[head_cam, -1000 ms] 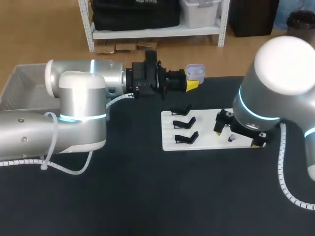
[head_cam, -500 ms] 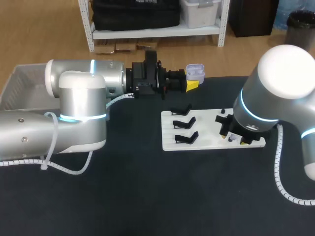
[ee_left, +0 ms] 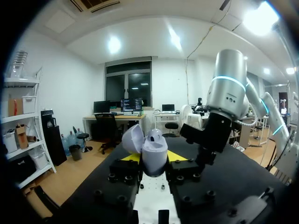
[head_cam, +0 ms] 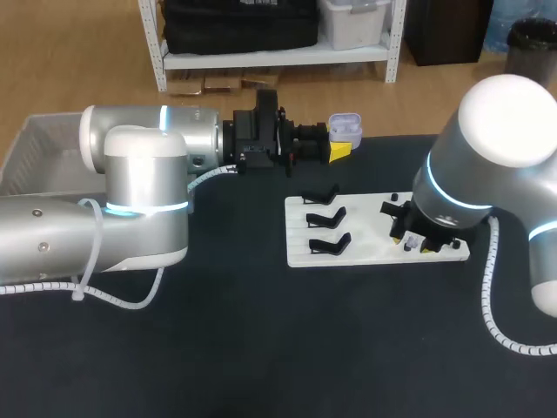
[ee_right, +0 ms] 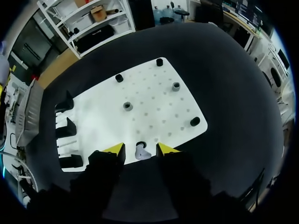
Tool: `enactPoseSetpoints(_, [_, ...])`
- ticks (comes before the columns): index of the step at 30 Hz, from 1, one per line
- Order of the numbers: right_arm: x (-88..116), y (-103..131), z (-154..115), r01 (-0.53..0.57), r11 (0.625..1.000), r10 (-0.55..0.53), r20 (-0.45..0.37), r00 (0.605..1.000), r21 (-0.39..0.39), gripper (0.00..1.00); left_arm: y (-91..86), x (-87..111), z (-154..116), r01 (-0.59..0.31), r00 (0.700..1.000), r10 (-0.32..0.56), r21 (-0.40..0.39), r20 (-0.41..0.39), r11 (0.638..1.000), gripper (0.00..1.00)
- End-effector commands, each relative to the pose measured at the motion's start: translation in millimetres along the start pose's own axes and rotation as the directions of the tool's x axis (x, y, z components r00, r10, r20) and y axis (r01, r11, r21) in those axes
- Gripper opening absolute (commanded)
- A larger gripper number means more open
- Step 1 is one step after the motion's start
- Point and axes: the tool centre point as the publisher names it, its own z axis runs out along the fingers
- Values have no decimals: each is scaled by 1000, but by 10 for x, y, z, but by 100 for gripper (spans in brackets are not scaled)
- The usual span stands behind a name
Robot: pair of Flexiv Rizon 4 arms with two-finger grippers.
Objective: Pick up each earbud case from the left stands, insert the matching earbuds, close the lid, and place the case in the box.
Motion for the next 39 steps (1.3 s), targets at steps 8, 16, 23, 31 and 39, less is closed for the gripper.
enactPoseSetpoints(8, [42, -15, 29, -23, 1000, 23, -6, 1000, -4, 33, -3, 12, 1, -3, 1000, 3, -3, 5, 1000, 0])
enactPoseSetpoints(16, [39, -23, 33, -29, 1000, 29, -7, 1000, -5, 28, -3, 12, 1, -3, 1000, 3, -3, 5, 1000, 0])
enactPoseSetpoints(23, [37, -30, 27, -30, 1000, 30, -5, 1000, -2, 20, -3, 12, 1, -3, 1000, 3, -3, 5, 1000, 0])
enactPoseSetpoints(31, [37, -33, 18, -30, 1000, 30, -5, 1000, 0, 0, -3, 12, 1, -3, 1000, 3, -3, 5, 1000, 0])
enactPoseSetpoints(39, [-29, 21, -204, -17, 1000, 17, -32, 999, -2, 0, -3, 12, 1, -3, 1000, 3, -3, 5, 1000, 0])
